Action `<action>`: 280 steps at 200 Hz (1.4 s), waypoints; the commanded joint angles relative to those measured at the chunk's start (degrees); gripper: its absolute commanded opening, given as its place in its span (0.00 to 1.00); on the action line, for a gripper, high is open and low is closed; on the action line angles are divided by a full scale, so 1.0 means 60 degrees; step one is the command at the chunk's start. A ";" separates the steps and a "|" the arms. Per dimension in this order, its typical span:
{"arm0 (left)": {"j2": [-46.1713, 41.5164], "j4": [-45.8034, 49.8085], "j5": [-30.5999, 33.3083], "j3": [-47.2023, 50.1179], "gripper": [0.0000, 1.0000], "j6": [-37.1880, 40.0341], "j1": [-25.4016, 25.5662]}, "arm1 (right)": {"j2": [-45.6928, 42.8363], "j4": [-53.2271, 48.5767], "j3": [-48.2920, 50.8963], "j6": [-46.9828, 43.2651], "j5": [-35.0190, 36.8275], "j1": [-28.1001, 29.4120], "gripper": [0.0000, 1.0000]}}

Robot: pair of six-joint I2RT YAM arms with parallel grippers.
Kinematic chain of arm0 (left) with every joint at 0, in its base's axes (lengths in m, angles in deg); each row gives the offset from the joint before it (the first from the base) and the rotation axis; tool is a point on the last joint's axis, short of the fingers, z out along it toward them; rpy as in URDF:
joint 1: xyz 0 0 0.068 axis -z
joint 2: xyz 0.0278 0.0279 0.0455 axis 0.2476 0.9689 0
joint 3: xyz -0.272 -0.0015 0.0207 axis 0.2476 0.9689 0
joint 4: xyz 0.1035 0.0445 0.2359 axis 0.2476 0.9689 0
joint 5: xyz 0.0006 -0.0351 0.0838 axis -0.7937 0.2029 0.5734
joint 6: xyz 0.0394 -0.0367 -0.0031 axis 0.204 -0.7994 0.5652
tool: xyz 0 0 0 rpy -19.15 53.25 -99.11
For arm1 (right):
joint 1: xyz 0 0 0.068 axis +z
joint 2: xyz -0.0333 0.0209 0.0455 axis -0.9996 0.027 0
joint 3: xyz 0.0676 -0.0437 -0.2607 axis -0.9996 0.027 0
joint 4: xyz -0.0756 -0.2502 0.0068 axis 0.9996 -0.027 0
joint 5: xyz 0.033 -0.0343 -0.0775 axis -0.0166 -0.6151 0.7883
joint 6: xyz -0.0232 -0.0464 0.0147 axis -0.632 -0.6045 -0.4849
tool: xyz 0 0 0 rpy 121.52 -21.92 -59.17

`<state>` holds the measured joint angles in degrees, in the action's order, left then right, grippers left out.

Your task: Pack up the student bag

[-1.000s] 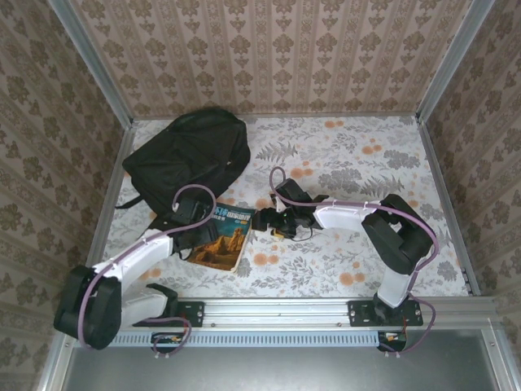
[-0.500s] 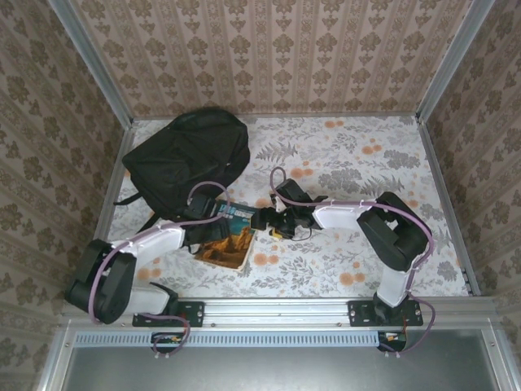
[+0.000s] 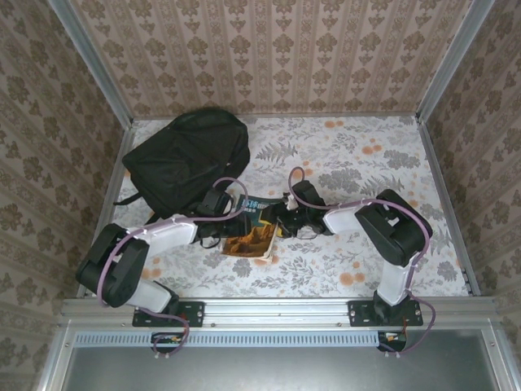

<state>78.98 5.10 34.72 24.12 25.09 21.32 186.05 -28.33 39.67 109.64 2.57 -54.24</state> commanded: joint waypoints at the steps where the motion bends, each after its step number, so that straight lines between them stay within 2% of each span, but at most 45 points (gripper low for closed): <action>1: 0.0547 -0.0155 -0.2641 0.0084 0.72 0.0041 0.0576 | 0.0129 0.1181 0.0045 0.0745 0.0016 0.0140 0.46; 27: 0.0323 0.0234 -0.2450 -0.0070 0.72 0.0058 0.0575 | -0.0217 0.0212 -0.0099 0.0165 0.0371 0.0157 0.27; 53: -0.0561 0.1092 -0.1943 -0.0288 0.73 0.0141 0.0487 | -0.0796 -0.0710 -0.0022 -0.0482 0.0763 0.0015 0.12; 73: -0.1326 0.1627 -0.1878 -0.0414 0.75 0.0058 0.0182 | -0.1281 -0.0618 0.0288 -0.0468 0.0913 -0.0134 0.07; 88: -0.1827 0.1756 -0.2243 -0.0487 0.76 -0.0214 -0.0138 | -0.1668 0.0108 0.0612 -0.0139 0.0958 -0.0151 0.03; 99: -0.2190 0.1728 -0.2554 -0.0506 0.82 -0.0503 -0.0332 | -0.2028 0.0536 0.0821 0.0100 0.1140 -0.0152 0.00; 132: -0.3100 0.0897 -0.3339 -0.0333 0.87 -0.1848 -0.0855 | -0.3471 0.0964 0.1323 0.0624 0.2515 -0.0166 0.00; 159: -0.3562 0.0245 -0.3372 -0.0087 0.91 -0.3013 -0.1176 | -0.4862 0.1398 0.1685 0.0885 0.3721 -0.0166 0.00; 193: -0.3926 -0.2613 -0.3190 0.0830 0.91 -0.5264 -0.1038 | -0.6398 0.1938 0.2250 0.1496 0.5391 -0.0151 0.00; 213: -0.4103 -0.3714 -0.2604 0.1002 0.93 -0.5898 -0.0653 | -0.6736 0.2065 0.2180 0.1750 0.5493 -0.0140 0.00; 241: -0.3937 -0.4983 -0.1843 0.0772 0.93 -0.5821 0.0072 | -0.6791 0.2345 0.2134 0.2112 0.5550 0.0023 0.00; 266: -0.3482 -0.6319 -0.1416 0.0754 0.89 -0.5917 0.0611 | -0.6627 0.2756 0.2099 0.2455 0.5652 0.0181 0.00; 280: -0.3091 -0.7058 -0.1292 0.0811 0.83 -0.6254 0.0760 | -0.6527 0.3015 0.2069 0.2560 0.5682 0.0265 0.00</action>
<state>57.34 -25.34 23.51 29.87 -8.81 24.42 146.77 -18.71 52.76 121.68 34.67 -53.62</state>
